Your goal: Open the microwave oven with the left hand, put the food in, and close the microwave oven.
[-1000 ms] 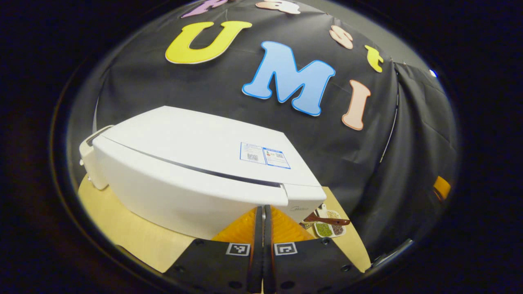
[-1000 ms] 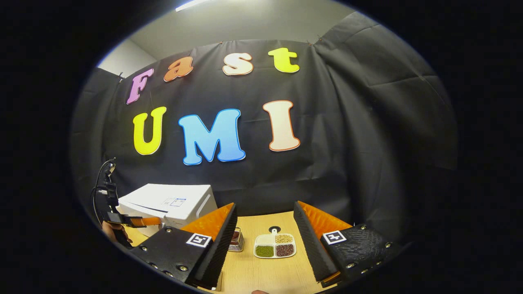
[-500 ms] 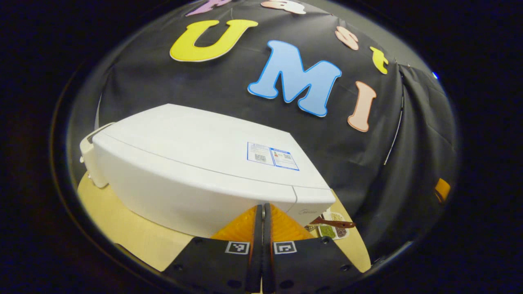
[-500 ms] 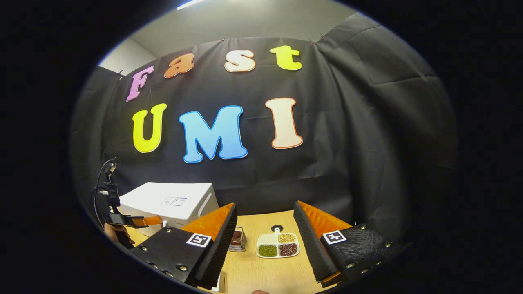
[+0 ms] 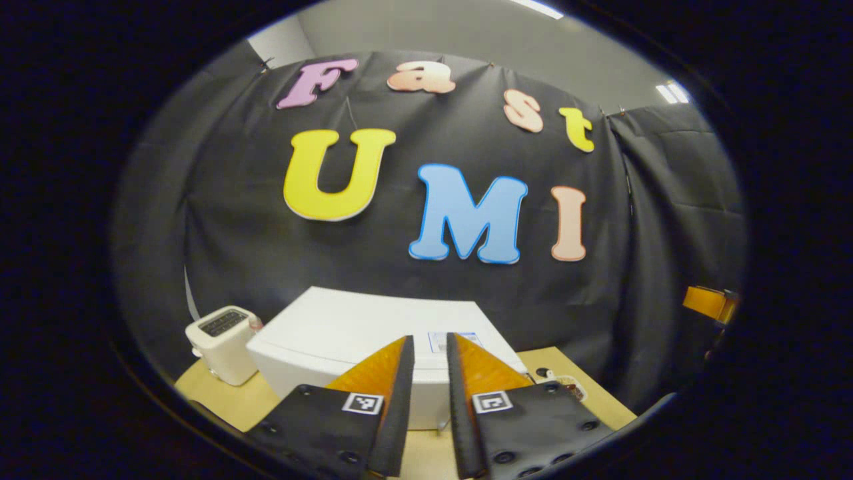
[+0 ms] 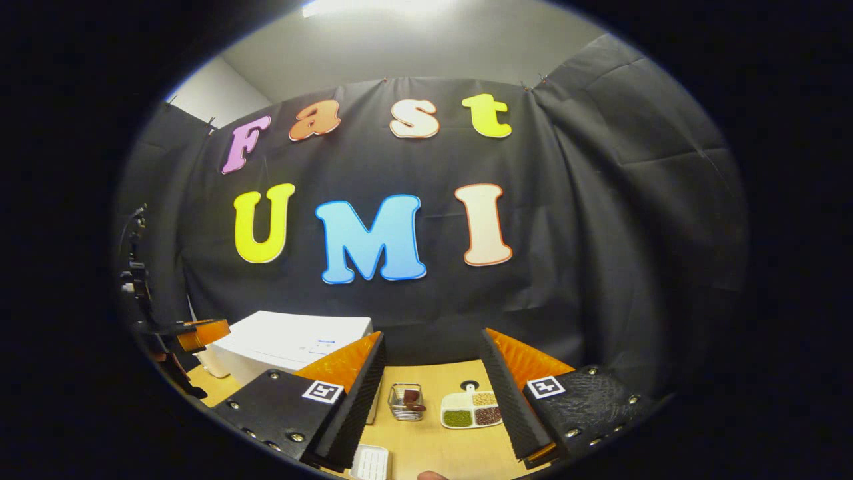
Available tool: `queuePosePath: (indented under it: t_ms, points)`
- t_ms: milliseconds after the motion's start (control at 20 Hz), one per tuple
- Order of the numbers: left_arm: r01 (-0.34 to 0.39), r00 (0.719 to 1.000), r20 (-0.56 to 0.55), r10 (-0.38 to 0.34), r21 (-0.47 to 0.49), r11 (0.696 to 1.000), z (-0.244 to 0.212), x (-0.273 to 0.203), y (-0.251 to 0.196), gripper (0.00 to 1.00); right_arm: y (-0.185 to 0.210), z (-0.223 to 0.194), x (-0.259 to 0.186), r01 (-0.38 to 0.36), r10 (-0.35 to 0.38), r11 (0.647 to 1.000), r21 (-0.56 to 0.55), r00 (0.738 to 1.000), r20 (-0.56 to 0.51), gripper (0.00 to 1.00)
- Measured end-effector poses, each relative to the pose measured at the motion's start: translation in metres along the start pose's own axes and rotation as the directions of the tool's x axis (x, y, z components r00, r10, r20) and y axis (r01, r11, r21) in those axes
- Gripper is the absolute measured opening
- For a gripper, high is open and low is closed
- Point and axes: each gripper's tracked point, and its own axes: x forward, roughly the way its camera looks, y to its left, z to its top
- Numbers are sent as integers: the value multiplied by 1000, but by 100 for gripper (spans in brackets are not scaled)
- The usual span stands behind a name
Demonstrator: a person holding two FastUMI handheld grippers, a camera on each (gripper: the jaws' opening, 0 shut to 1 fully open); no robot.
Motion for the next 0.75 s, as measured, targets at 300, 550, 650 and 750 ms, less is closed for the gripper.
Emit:
queuePosePath:
  t_ms: [300, 550, 650, 750]
  points:
    - [17, 989, 141, -34, 114, 993, 88, -99, 13, 97, 65, 48, -35, -26, 27, 1000, -14, 997, 76, 97]
    - [78, 986, 137, -92, 102, 992, 93, -123, 21, 94, 89, 48, -62, 1, -1, 1000, 0, 998, 65, 97]
    - [96, 983, 146, -108, 86, 992, 97, -128, 25, 97, 90, 52, -71, 25, -24, 1000, -13, 997, 70, 97]
    - [118, 981, 147, -126, 65, 991, 98, -130, 23, 95, 91, 57, -80, 37, -35, 999, -23, 996, 78, 97]
